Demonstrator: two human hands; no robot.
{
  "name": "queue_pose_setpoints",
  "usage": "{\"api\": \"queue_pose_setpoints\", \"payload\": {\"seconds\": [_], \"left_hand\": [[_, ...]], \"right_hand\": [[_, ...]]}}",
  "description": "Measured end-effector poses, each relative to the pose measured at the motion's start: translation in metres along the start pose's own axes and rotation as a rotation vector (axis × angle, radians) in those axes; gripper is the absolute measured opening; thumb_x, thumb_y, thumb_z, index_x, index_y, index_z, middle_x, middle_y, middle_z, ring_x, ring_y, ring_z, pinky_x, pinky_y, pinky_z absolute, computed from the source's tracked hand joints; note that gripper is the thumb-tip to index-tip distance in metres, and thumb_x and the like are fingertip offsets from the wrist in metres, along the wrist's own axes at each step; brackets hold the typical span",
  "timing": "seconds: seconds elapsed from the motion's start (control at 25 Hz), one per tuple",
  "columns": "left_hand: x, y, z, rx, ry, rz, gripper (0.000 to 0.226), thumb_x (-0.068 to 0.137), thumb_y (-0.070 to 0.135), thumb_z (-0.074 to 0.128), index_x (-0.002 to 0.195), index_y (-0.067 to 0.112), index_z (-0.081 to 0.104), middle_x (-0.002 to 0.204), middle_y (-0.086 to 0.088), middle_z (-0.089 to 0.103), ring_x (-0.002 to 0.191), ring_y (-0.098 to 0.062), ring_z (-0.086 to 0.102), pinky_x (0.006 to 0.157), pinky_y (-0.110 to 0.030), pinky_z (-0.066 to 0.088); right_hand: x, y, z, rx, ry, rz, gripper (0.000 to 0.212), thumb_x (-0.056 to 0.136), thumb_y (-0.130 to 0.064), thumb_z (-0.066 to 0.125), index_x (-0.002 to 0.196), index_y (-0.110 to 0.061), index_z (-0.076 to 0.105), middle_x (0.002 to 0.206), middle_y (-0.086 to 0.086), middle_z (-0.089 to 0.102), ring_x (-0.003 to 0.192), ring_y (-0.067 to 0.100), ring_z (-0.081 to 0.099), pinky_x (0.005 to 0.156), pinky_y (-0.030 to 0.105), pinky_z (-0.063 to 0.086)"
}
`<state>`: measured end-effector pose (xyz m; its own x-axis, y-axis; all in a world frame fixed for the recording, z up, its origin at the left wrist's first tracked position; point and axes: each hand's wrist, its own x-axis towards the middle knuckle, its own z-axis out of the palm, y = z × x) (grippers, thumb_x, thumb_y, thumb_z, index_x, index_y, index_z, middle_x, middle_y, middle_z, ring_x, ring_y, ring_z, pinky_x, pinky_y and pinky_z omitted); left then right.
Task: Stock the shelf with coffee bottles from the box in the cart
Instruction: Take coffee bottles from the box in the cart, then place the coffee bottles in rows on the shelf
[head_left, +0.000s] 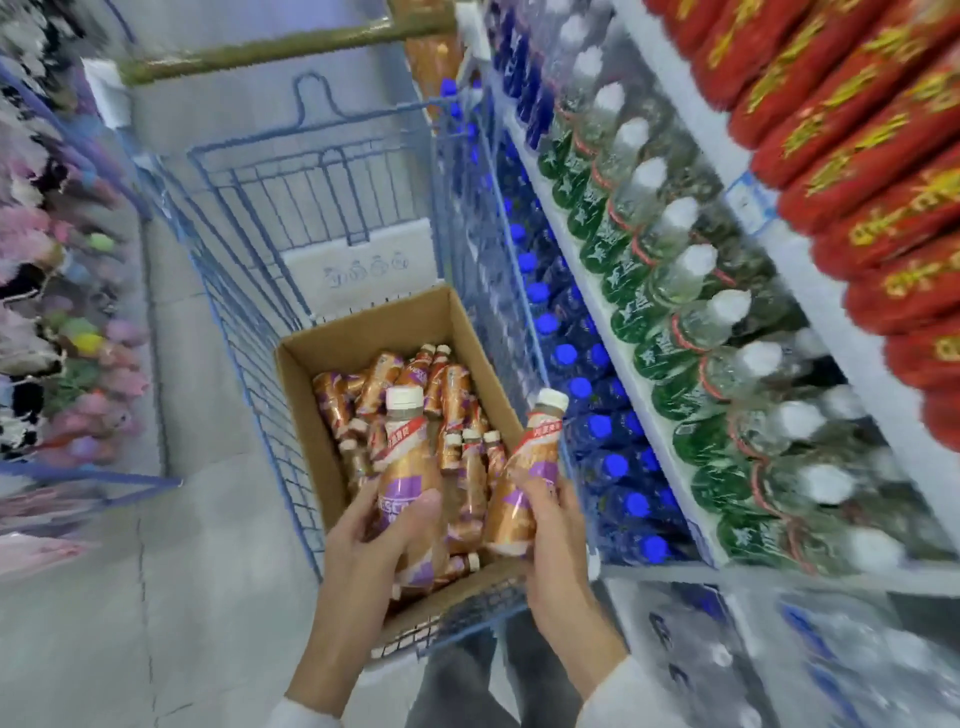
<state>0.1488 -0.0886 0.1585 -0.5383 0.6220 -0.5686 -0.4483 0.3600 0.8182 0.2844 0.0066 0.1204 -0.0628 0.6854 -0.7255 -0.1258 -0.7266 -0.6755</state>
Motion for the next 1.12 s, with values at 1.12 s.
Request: {"api": "queue_pose_setpoints", "payload": {"seconds": [1.12], "left_hand": [[-0.489, -0.068, 0.373, 0.318, -1.306, 0.313, 0.052, 0.051, 0.054, 0.085, 0.094, 0.024, 0.081, 0.089, -0.011, 0.078, 0.074, -0.024, 0.075, 0.06, -0.029, 0.059]], "right_hand": [[-0.454, -0.065, -0.543, 0.37, 0.754, -0.932, 0.041, 0.068, -0.045, 0.082, 0.098, -0.024, 0.066, 0.087, -0.004, 0.075, 0.075, 0.012, 0.073, 0.054, 0.017, 0.053]]}}
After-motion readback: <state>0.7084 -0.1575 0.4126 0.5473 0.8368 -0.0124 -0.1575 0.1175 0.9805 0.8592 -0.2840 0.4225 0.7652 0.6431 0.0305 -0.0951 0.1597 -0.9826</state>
